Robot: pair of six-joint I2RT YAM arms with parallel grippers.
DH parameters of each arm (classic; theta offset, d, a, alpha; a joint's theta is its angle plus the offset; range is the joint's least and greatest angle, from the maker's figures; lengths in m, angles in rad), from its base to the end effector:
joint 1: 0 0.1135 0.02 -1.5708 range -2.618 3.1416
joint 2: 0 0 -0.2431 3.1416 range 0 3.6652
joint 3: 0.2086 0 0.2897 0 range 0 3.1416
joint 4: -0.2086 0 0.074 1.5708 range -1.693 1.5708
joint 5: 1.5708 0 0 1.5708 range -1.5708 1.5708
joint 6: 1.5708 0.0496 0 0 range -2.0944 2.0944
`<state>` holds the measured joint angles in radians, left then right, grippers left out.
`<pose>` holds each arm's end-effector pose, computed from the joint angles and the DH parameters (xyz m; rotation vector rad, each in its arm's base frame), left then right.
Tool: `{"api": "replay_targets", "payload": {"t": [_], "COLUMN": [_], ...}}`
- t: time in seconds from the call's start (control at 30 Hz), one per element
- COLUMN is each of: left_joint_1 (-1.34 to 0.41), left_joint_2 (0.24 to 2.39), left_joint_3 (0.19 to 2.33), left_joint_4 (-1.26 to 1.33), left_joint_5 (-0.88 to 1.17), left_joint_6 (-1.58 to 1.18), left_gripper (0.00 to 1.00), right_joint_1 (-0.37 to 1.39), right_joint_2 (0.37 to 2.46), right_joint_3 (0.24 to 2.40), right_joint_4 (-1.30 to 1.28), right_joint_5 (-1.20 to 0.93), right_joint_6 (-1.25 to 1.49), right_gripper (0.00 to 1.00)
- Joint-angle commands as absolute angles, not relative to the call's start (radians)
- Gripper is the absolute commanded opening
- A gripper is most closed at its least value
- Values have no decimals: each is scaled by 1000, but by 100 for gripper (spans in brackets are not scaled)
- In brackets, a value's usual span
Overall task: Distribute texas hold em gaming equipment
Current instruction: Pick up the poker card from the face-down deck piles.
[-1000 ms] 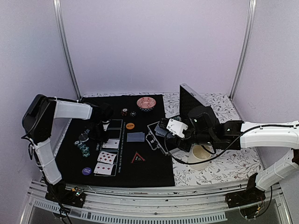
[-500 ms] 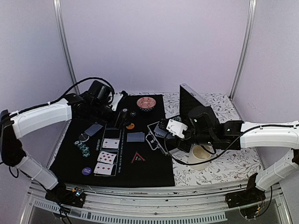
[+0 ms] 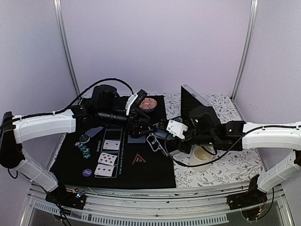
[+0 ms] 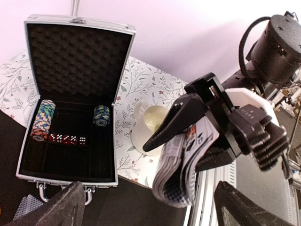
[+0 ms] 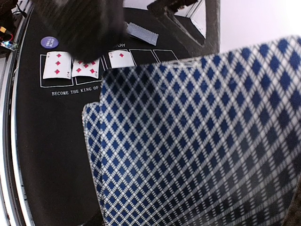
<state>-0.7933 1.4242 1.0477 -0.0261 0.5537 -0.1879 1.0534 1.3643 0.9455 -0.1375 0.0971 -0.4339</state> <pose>0.2459 -0.2870 0.2601 0.9873 1.8583 -1.1625 0.1814 0.3090 0.2258 -1.4027 1.6102 0.2628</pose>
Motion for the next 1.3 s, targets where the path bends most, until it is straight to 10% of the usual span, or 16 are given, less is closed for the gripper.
{"api": "replay_targets", "payload": {"t": [0.0,0.7,1.27], "left_joint_1": [-850,-874,-873], "left_joint_2": [1482,1558,1491], "left_joint_3": [1118,1212,1185], "left_joint_4": [-45,-153,-145], "left_joint_5": [541,339,431], "left_joint_6": [-100,-116,-114], "left_gripper": [98,51,65], "right_joint_1": [1061,1063,1063], "right_joint_2": [1360,1344,1346], "right_joint_3": [979,957,956], "right_joint_4": [-127,-123,-122], "right_joint_5": [89,102,108], "right_joint_6": [-436,-435,-436], "right_gripper": [41,41,41]}}
